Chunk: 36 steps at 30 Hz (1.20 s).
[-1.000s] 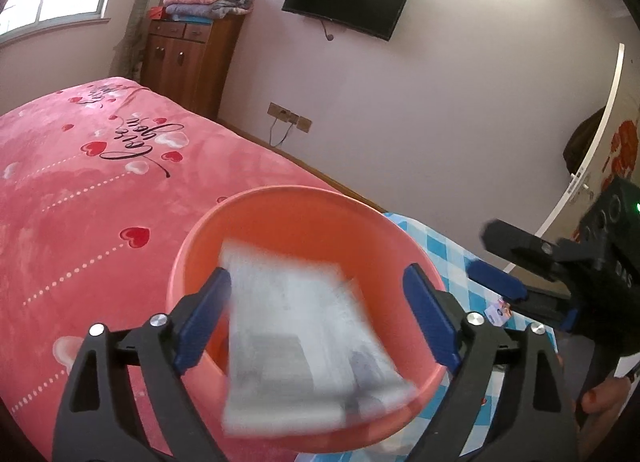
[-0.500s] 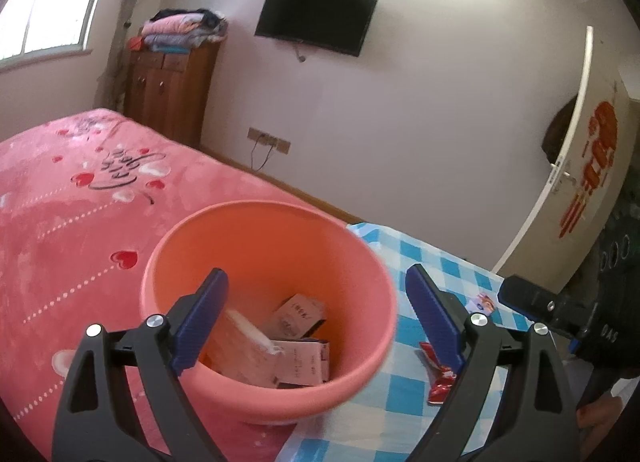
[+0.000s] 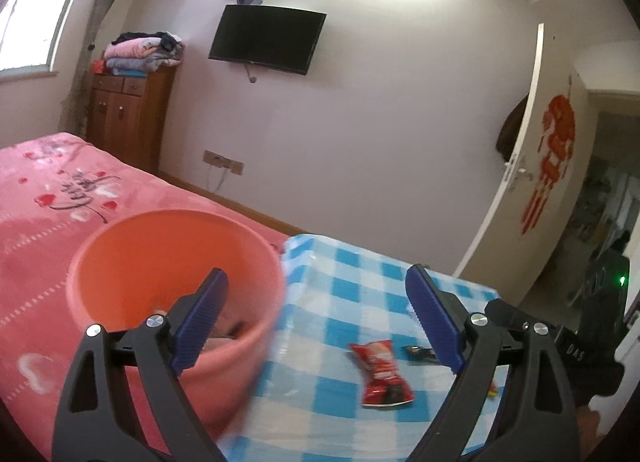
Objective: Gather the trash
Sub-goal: 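Move both tools from the bucket back over the table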
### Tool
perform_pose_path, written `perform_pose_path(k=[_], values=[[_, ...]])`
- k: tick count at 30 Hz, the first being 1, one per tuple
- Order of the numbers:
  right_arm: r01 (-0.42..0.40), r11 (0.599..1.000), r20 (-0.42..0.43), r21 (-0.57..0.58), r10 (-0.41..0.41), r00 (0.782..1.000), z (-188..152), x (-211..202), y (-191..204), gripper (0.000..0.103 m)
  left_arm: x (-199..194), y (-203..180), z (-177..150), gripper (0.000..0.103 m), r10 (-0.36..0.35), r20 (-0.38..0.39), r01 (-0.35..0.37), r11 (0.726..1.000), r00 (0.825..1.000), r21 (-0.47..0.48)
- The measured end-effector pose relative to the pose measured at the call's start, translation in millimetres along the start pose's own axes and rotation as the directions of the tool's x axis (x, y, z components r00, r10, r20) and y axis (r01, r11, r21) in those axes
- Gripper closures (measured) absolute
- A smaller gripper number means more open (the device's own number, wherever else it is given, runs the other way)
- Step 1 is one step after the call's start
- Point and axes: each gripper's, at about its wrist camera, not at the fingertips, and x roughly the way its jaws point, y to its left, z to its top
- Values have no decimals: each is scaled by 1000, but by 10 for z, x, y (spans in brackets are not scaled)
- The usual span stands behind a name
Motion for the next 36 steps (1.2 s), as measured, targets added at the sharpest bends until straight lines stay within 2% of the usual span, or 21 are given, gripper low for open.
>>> perform_pose_path(k=[4, 8, 12, 17, 23, 29, 32, 36], values=[[45, 999, 33, -14, -45, 998, -73, -155, -146, 6, 49, -158, -129, 12, -19, 1, 19, 1000, 1000, -2], [53, 998, 52, -20, -52, 997, -167, -253, -254, 5, 37, -308, -244, 12, -48, 24, 48, 999, 999, 21], [77, 996, 67, -40, -74, 995, -246, -332, -324, 5, 47, -466, -339, 7, -64, 37, 62, 997, 997, 46], [90, 994, 79, -57, -85, 993, -353, -417, -405, 5, 133, -584, -467, 7, -71, -3, 71, 996, 997, 48], [78, 997, 72, -13, -77, 994, -493, -465, -601, 5, 282, -782, -655, 7, -48, -81, 56, 993, 996, 106], [91, 996, 57, 19, -92, 994, -601, -483, -811, 5, 406, -892, -822, 7, 21, -118, -2, 987, 993, 159], [93, 995, 55, 30, -94, 994, -636, -499, -904, 5, 482, -919, -918, 7, 17, -156, 8, 987, 988, 158], [106, 993, 42, 48, -108, 993, -683, -516, -1036, 5, 630, -968, -1035, 7, 34, -235, 8, 985, 971, 175]])
